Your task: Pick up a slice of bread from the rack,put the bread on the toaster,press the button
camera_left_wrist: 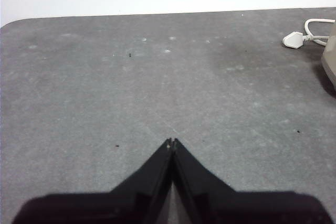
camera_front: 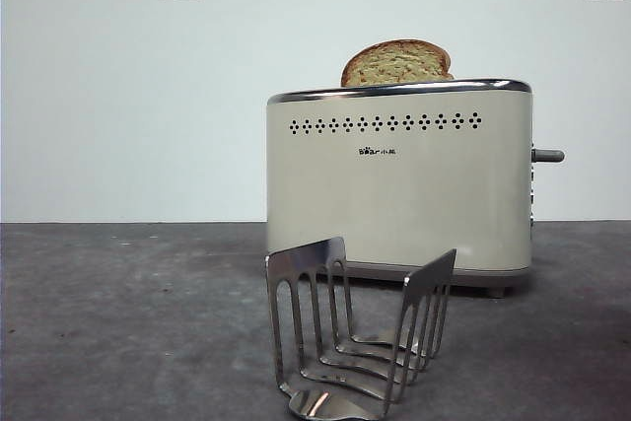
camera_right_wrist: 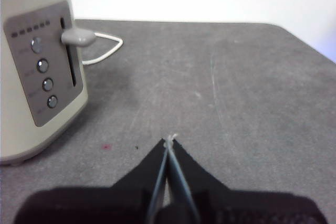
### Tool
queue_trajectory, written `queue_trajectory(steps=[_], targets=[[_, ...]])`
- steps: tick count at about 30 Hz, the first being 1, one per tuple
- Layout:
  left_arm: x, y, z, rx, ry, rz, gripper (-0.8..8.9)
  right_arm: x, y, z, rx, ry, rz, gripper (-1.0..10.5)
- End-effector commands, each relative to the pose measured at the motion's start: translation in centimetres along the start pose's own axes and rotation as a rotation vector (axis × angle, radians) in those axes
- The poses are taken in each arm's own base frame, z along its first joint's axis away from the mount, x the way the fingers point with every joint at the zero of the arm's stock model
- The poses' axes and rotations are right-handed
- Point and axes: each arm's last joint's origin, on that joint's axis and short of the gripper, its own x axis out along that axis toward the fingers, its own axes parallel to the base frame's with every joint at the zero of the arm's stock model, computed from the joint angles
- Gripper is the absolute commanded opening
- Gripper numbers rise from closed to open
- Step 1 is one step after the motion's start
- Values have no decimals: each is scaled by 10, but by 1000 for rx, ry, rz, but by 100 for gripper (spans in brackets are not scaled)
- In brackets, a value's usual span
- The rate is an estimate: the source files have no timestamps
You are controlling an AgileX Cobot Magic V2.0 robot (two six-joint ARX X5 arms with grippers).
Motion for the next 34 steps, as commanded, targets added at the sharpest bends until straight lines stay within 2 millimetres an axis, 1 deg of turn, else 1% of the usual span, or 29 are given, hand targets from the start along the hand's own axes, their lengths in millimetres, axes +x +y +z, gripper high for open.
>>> queue_trajectory(steps=[1, 7, 34], targets=[[1, 0, -3, -7, 5, -1, -4, 1, 0, -3, 5, 4, -3, 1], [1, 0, -3, -7, 5, -1, -4, 1, 1, -3, 9, 3, 20, 1], [1, 0, -3, -7, 5, -1, -4, 1, 1, -3, 8, 4, 15, 1]])
